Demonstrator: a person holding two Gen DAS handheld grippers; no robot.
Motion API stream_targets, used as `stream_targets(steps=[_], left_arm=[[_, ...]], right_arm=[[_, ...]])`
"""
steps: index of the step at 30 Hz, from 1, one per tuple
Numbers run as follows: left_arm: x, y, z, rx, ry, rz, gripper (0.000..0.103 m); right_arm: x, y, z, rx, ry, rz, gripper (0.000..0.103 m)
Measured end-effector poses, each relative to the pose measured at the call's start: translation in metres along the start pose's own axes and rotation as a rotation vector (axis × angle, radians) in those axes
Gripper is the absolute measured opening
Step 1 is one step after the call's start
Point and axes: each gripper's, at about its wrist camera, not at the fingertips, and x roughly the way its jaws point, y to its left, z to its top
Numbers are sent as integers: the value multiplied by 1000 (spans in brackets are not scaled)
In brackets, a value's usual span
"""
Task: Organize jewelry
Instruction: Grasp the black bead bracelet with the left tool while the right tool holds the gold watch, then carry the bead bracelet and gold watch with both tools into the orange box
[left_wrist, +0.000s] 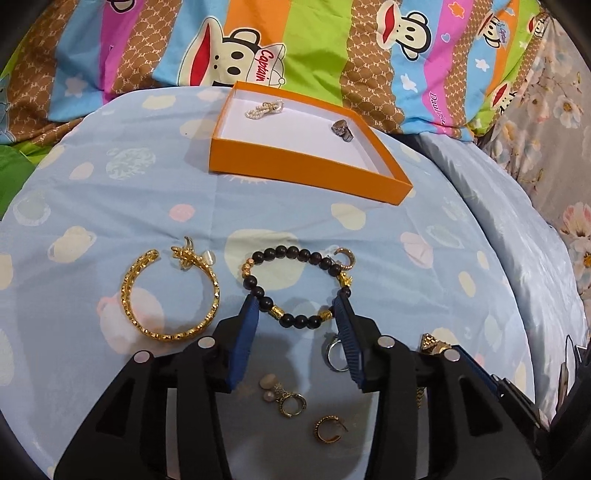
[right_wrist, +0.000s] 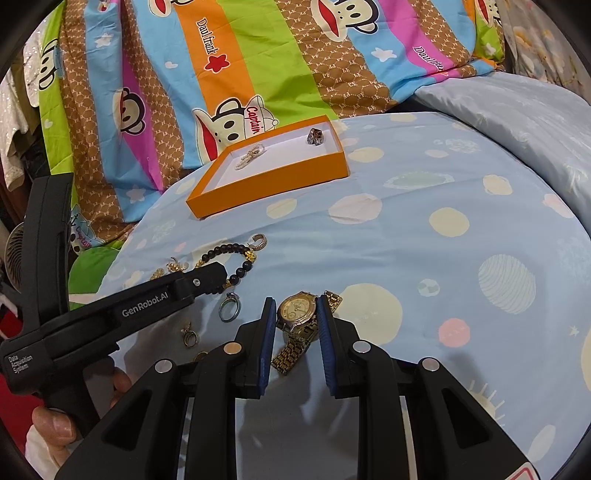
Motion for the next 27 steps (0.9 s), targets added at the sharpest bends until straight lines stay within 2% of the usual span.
stream_targets(steps=[6,10,12,16,20,27], left_arm=[[11,-6,7,56,6,28,39],[18,-14,8,121,-3,76,12],[20,-13,9,129,-5,80,7],[20,-17,8,157,-11,88,7],[14,-19,6,170,-13,59,6],[-34,-29,4,194,-77,-14,6]], right_arm=[[0,0,1,2,-1,4,21],[0,0,0,3,-3,3,21],[0,0,0,2,-3,3,21],[0,0,0,2,-5,3,21],[-6,1,1,-7,-25,6,21],[-20,2,8,-8,-45,36,21]])
